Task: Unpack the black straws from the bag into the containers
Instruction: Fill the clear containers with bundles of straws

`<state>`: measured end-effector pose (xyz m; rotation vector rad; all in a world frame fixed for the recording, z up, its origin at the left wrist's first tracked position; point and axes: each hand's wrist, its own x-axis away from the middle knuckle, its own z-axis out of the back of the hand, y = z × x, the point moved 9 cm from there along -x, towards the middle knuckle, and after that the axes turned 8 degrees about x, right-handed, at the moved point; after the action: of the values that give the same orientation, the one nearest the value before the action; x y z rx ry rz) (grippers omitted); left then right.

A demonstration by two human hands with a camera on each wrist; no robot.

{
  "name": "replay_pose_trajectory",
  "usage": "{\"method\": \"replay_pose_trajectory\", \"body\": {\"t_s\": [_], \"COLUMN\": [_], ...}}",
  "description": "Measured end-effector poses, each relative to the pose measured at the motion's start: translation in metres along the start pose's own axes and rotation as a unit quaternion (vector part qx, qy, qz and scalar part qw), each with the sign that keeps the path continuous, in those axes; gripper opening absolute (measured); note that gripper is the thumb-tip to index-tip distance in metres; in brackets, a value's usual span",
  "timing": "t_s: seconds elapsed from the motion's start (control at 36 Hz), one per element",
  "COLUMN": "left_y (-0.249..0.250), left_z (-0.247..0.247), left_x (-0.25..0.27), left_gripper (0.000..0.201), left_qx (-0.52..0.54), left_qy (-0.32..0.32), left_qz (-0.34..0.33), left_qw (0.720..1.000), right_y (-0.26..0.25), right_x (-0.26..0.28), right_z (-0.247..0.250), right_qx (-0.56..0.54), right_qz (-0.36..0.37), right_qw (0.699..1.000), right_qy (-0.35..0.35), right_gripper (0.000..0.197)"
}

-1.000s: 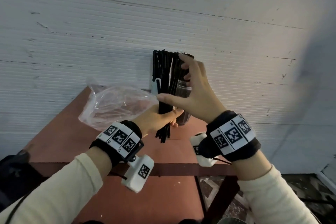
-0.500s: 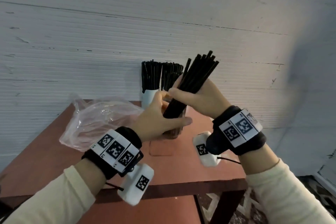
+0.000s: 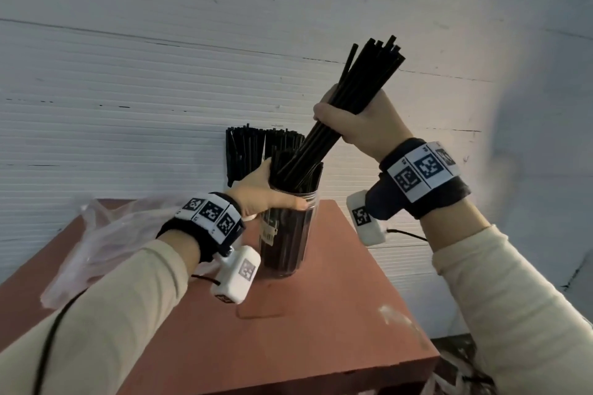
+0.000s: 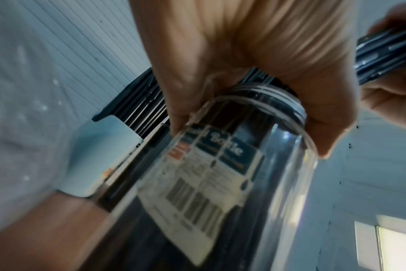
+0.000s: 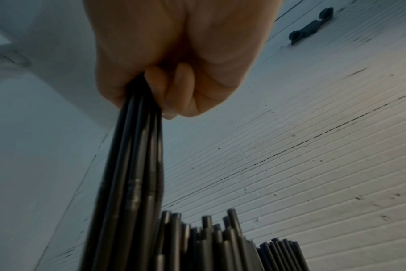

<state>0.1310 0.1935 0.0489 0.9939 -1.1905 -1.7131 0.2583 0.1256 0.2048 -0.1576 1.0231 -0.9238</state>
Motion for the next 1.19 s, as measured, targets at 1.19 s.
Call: {"method": "replay_pose_trajectory", "body": {"t_s": [1.19], "left_y": [0.008], "left_z": [-0.001], "left_x": [0.011], "left_gripper": [0.07], "left_qx": [-0.071], "left_qy": [-0.105], "left_qz": [-0.009], "left_qw": [0.992], "right_y": [0.005], "right_x": [0.005], "right_z": [-0.023], "right_qx": [-0.001], "right_qz": [0.001], "right_qw": [1.0], "right_qy": [-0.022], "right_gripper": [0.029]}}
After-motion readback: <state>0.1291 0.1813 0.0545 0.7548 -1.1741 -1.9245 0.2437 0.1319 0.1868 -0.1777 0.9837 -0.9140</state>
